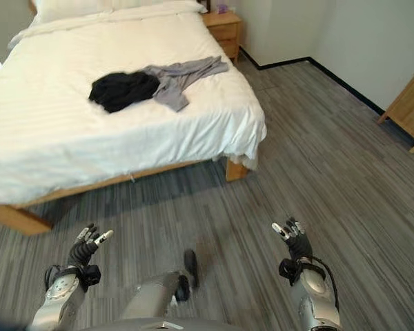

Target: Pick up bed clothes into laundry basket.

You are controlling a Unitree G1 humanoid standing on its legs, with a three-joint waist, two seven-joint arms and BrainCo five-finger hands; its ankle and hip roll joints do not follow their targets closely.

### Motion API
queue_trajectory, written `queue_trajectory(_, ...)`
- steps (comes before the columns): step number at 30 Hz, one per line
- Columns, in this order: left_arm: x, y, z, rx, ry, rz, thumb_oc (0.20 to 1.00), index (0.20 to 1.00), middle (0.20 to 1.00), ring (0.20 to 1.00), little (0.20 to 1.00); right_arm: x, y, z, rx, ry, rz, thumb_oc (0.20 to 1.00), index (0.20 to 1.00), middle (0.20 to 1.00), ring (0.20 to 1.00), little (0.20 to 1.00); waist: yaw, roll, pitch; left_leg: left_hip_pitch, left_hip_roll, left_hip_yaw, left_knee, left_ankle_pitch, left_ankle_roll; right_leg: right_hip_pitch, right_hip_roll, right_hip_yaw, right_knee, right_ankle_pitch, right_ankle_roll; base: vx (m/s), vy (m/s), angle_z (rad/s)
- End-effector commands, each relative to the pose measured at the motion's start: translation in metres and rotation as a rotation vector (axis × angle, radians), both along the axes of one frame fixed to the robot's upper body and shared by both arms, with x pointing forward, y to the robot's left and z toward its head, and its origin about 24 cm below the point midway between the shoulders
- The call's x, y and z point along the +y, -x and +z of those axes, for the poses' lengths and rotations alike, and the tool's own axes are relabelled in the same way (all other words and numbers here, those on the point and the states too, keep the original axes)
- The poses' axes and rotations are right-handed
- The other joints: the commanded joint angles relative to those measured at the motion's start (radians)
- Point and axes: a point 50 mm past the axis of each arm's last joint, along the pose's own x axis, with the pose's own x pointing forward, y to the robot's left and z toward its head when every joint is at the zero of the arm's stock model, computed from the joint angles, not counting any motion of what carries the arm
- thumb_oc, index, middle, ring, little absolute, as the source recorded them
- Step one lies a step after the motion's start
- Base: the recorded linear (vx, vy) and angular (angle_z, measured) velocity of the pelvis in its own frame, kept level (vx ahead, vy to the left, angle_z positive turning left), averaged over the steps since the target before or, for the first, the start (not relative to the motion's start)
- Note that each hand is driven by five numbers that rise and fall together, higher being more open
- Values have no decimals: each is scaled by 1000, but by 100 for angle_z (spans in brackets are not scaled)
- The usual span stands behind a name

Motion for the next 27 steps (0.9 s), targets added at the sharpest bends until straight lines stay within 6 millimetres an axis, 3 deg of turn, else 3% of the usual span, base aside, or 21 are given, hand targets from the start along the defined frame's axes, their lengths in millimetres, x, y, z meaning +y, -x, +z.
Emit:
queue_trajectory(1, 12, -25, 34, -156, -95, -46, 1000, 1000, 1000, 1000, 1000, 8, -42, 41, -224, 32, 89, 1000, 1000, 1000, 1000, 1000, 21, 23, 67, 86, 113, -106, -54, 40, -200, -270, -378, 51, 327, 438, 60, 230, 234, 2)
queue_trajectory(2, 12, -25, 34, -156, -95, -45, 1000, 1000, 1000, 1000, 1000, 8, -42, 41, -224, 32, 89, 1000, 1000, 1000, 1000, 1000, 23, 19, 68, 86, 109, -102, -55, 41, -199, -276, -384, 58, 337, 434, 62, 444, 226, 3)
queue_trajectory(3, 15, -30, 41, -186, -107, -32, 1000, 1000, 1000, 1000, 1000, 14, -44, 41, -215, 55, 148, 1000, 1000, 1000, 1000, 1000, -11, 50, 103, 159, 133, -157, -86, 29, -197, -417, -343, 101, 448, 360, 40, 202, -2, 29)
queue_trajectory(4, 15, -30, 41, -187, -107, -31, 1000, 1000, 1000, 1000, 1000, 14, -44, 41, -216, 56, 148, 1000, 1000, 1000, 1000, 1000, -10, 53, 101, 155, 136, -157, -87, 31, -198, -420, -340, 99, 447, 362, 37, 595, -166, 116)
queue_trajectory(5, 14, -36, 47, -212, -112, -50, 1000, 1000, 1000, 1000, 1000, 11, -41, 41, -213, 39, 131, 1000, 1000, 1000, 1000, 1000, -46, 56, 109, 218, 138, -219, -112, 9, -214, -497, -360, 112, 304, 323, 31, 526, -280, 136)
queue_trajectory(6, 13, -37, 48, -217, -114, -58, 1000, 1000, 1000, 1000, 1000, 7, -39, 42, -215, 53, 120, 1000, 1000, 1000, 1000, 1000, -60, 49, 109, 235, 134, -254, -116, -4, -229, -506, -348, 139, 177, 331, 36, 529, -277, 143)
queue_trajectory(7, 13, -37, 48, -217, -114, -58, 1000, 1000, 1000, 1000, 1000, 7, -39, 42, -214, 54, 120, 1000, 1000, 1000, 1000, 1000, -62, 54, 108, 234, 139, -257, -117, -2, -230, -500, -342, 132, 165, 339, 34, 306, -252, 86)
queue_trajectory(9, 13, -34, 45, -202, -123, -75, 1000, 1000, 1000, 1000, 1000, -2, -34, 45, -213, 103, 102, 1000, 1000, 1000, 1000, 1000, -85, 27, 107, 263, 131, -316, -122, -26, -254, -478, -284, 242, -85, 331, 60, 343, -274, 129)
queue_trajectory(10, 15, -35, 45, -191, -155, -79, 1000, 1000, 1000, 1000, 1000, -13, -31, 52, -231, 159, 84, 1000, 1000, 1000, 1000, 1000, -103, 17, 103, 262, 135, -350, -120, -35, -267, -454, -236, 337, -214, 299, 69, 302, -284, 165)
queue_trajectory(11, 10, -37, 45, -188, -149, -123, 1000, 1000, 1000, 1000, 1000, -19, -25, 53, -221, 166, 67, 1000, 1000, 1000, 1000, 1000, -105, 4, 96, 241, 118, -405, -94, -39, -268, -403, -228, 409, -225, 275, 80, 330, -304, 158)
queue_trajectory(12, 9, -35, 42, -180, -150, -136, 1000, 1000, 1000, 1000, 1000, -22, -29, 66, -277, 187, 81, 1000, 1000, 1000, 1000, 1000, -83, -6, 81, 249, 126, -407, -106, -41, -276, -395, -239, 362, -260, 280, 73, 193, -194, 136)
queue_trajectory(13, 9, -35, 42, -180, -150, -137, 1000, 1000, 1000, 1000, 1000, -22, -29, 66, -277, 187, 81, 1000, 1000, 1000, 1000, 1000, -86, -5, 81, 250, 127, -411, -107, -41, -276, -389, -239, 357, -266, 281, 73, 204, -172, 127)
queue_trajectory(17, 14, -17, 29, -140, -105, -101, 1000, 1000, 1000, 1000, 1000, -43, -39, 98, -371, 301, 115, 1000, 1000, 1000, 1000, 1000, -59, -16, 47, 244, 133, -455, -132, -30, -283, -345, -225, 324, -332, 281, 64, 162, -147, 53)
queue_trajectory(18, 14, -6, 18, -83, -75, -98, 1000, 1000, 1000, 1000, 1000, -54, -44, 117, -392, 390, 149, 1000, 1000, 1000, 1000, 1000, -51, -20, 39, 244, 133, -471, -150, -17, -286, -326, -225, 301, -352, 283, 57, 109, -77, 10)
queue_trajectory(21, 14, -1, 14, -61, -66, -98, 1000, 1000, 1000, 1000, 1000, -63, -45, 129, -389, 463, 164, 1000, 1000, 1000, 1000, 1000, -49, -19, 31, 254, 136, -477, -163, -22, -286, -311, -221, 288, -366, 276, 55, 95, -40, 17)
queue_trajectory(23, 11, 15, 3, -4, -10, -94, 1000, 1000, 1000, 1000, 1000, -86, -65, 183, -431, 670, 200, 1000, 1000, 1000, 1000, 1000, -24, -28, 20, 255, 136, -487, -178, -17, -289, -296, -216, 267, -389, 279, 52, 88, -14, 2)
queue_trajectory(27, 8, 23, -1, 27, 4, -137, 1000, 1000, 1000, 1000, 1000, -98, -110, 235, -390, 910, 272, 1000, 1000, 1000, 1000, 1000, 18, -43, 32, 232, 136, -503, -184, -8, -293, -303, -216, 245, -401, 287, 50, 6, 1, -4)
